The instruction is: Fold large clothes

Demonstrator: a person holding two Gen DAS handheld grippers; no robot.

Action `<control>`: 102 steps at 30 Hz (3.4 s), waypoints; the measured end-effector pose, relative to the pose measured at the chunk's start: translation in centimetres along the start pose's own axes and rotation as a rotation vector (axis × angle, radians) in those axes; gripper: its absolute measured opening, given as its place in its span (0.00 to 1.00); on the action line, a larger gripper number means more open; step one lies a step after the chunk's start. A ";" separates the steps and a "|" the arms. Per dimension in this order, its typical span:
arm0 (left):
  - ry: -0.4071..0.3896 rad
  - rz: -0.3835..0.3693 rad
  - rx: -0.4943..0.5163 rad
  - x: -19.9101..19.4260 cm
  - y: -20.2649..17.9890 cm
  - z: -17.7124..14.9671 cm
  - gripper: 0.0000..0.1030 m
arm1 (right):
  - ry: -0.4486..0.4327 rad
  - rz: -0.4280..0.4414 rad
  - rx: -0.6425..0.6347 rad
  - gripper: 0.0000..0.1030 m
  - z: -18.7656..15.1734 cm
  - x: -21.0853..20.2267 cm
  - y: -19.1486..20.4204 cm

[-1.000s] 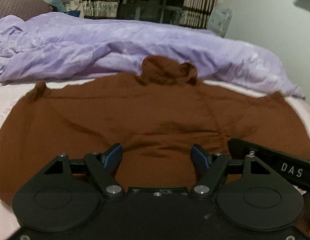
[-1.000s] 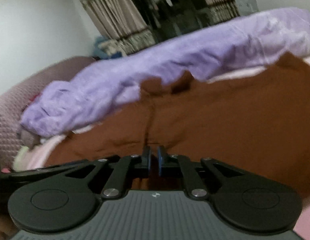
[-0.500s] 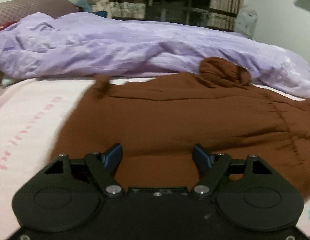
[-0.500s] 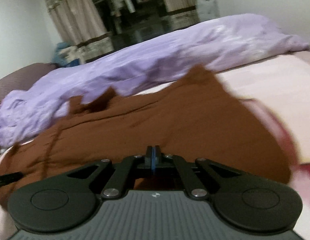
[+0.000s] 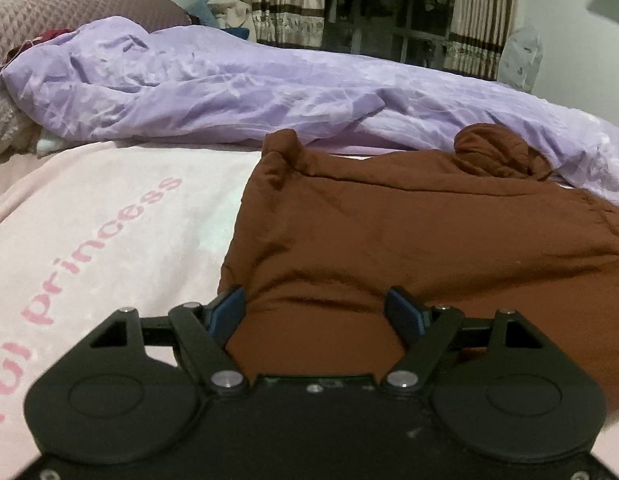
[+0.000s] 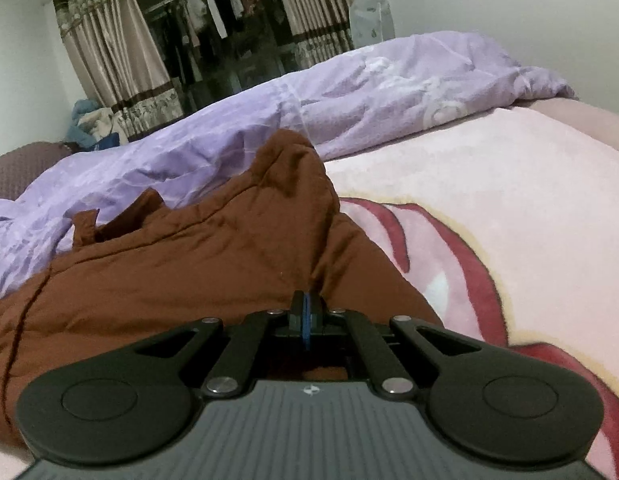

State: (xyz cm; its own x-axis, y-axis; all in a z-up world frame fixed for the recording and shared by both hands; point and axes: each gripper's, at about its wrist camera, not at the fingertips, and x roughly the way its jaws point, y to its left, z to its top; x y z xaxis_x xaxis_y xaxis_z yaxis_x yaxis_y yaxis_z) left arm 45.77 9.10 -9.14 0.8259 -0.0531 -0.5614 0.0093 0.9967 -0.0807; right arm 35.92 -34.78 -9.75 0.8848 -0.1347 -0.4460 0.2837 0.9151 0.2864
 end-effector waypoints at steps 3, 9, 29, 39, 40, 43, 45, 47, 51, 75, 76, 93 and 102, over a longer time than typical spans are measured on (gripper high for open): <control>0.010 -0.022 -0.028 -0.3 0.6 0.8 0.76 | 0.007 0.005 0.008 0.00 0.3 -0.3 -0.1; -0.004 -0.096 -0.190 -5.5 2.9 0.6 0.78 | 0.030 0.133 0.222 0.48 1.7 -4.6 -2.0; 0.101 -0.276 -0.712 -6.2 8.6 -5.4 0.79 | 0.176 0.223 0.676 0.55 -3.3 -3.9 -8.7; 0.098 -0.283 -0.753 -3.8 8.4 -3.2 0.81 | 0.146 0.242 0.714 0.71 -1.6 -0.7 -8.3; 0.097 -0.280 -0.754 -3.6 8.3 -3.1 0.81 | 0.144 0.236 0.710 0.73 -1.4 -0.4 -8.2; 0.098 -0.271 -0.748 -3.3 8.1 -2.7 0.80 | 0.130 0.221 0.706 0.76 -1.1 0.1 -7.7; 0.101 -0.266 -0.755 -3.0 8.1 -2.5 0.77 | 0.118 0.213 0.704 0.77 -1.0 0.2 -7.5; 0.109 -0.253 -0.758 -3.1 8.1 -2.4 0.71 | 0.108 0.200 0.700 0.73 -1.0 0.3 -7.2; 0.125 -0.242 -0.738 -3.5 8.0 -1.8 0.41 | 0.113 0.174 0.681 0.41 -1.1 -0.2 -7.2; 0.138 -0.353 -0.655 -12.5 10.9 -10.5 0.46 | 0.120 0.255 0.683 0.30 -7.1 -9.7 -11.0; 0.131 -0.351 -0.648 -12.4 10.8 -10.4 0.46 | 0.111 0.257 0.686 0.36 -7.5 -9.5 -11.1; -0.096 -0.193 -0.406 -21.3 11.7 -4.5 0.54 | 0.075 -0.070 0.270 0.60 -2.2 -14.6 -8.6; -0.128 -0.212 -0.135 -15.4 2.7 -1.4 0.55 | -0.101 0.097 -0.016 0.55 1.3 -12.6 0.0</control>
State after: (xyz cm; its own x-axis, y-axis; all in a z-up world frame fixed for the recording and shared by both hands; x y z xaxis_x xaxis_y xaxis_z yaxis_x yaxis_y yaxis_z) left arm 32.26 12.50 -1.89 0.8783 -0.2425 -0.4121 0.1212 0.9466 -0.2988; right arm 25.21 -33.57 -3.01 0.9408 -0.0825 -0.3287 0.1900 0.9315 0.3101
